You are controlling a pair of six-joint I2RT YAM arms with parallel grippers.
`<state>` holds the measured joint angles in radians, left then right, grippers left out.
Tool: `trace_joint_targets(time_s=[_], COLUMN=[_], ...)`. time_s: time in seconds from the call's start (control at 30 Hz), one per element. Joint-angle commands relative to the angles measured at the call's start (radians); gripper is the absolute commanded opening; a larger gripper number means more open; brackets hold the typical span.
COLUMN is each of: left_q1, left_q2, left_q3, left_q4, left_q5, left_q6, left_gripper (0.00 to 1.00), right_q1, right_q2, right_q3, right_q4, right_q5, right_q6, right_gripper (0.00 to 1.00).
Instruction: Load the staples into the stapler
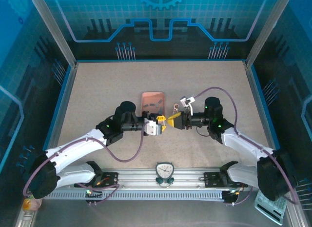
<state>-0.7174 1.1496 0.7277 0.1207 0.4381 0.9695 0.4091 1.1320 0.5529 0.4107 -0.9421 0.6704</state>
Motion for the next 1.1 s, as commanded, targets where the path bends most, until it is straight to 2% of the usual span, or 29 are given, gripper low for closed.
trace_joint_targets(time_s=[0.0, 0.17, 0.37, 0.53, 0.77, 1.07], left_q1=[-0.012, -0.076, -0.185, -0.253, -0.304, -0.354], left_q2=[0.03, 0.161, 0.43, 0.657, 0.897, 1.071], left_q3=[0.106, 0.257, 0.51, 0.741, 0.982, 1.119], left_q4=[-0.223, -0.489, -0.752, -0.932, -1.06, -1.073], left_q5=[-0.04, -0.129, -0.264, -0.366, -0.389, -0.385], left_q6=[-0.005, -0.079, -0.219, -0.341, -0.427, -0.48], left_gripper=[0.29, 0.29, 0.28, 0.29, 0.31, 0.32], right_q1=[-0.082, -0.188, -0.329, -0.411, -0.482, -0.532], right_q2=[-0.108, -0.229, -0.24, -0.211, -0.198, -0.218], right_q3=[-0.012, 0.054, 0.116, 0.144, 0.134, 0.119], right_q4=[-0.189, -0.645, -0.895, -0.975, -1.011, -1.052], right_q5=[0.114, 0.424, 0.562, 0.582, 0.589, 0.632], right_q6=[-0.059, -0.174, -0.198, -0.224, -0.248, -0.251], right_gripper=[0.45, 0.52, 0.52, 0.53, 0.53, 0.53])
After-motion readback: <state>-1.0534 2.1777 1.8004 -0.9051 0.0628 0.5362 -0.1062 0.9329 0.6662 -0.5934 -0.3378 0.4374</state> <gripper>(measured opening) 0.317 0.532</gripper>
